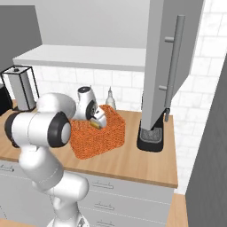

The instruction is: Open the cabinet, pick up the bread from the cabinet and place it in the basket. Then move the basket to the dining counter.

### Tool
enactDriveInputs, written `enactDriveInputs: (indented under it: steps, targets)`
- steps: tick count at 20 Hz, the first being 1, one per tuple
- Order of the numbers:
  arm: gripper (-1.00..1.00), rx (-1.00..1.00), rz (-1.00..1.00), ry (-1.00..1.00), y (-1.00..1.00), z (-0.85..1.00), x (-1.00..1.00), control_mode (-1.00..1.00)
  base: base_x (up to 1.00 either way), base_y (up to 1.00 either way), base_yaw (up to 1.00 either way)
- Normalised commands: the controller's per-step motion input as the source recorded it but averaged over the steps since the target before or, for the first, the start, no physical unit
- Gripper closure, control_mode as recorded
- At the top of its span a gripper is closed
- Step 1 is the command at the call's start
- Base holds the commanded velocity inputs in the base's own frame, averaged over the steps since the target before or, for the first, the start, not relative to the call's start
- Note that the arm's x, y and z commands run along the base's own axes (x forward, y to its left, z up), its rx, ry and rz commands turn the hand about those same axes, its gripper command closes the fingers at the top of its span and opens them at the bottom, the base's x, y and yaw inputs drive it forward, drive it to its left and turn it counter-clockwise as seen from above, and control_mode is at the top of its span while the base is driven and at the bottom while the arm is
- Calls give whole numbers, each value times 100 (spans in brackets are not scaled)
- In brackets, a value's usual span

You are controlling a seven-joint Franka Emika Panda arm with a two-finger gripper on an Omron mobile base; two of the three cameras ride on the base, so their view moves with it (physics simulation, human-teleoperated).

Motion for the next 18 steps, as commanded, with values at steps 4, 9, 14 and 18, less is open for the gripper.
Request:
enactDriveInputs:
  steps: [4, 9, 14, 18]
  targets:
    - [100, 0, 3, 6, -6, -10, 31, -100, 0, 0, 0]
    - [100, 0, 4, 3, -21, -8, 9, -100, 0, 0, 0]
    - [-100, 0, 3, 0, -29, 0, -4, -100, 0, 0, 0]
    - [-100, 0, 4, 0, -35, 0, -3, -100, 0, 0, 0]
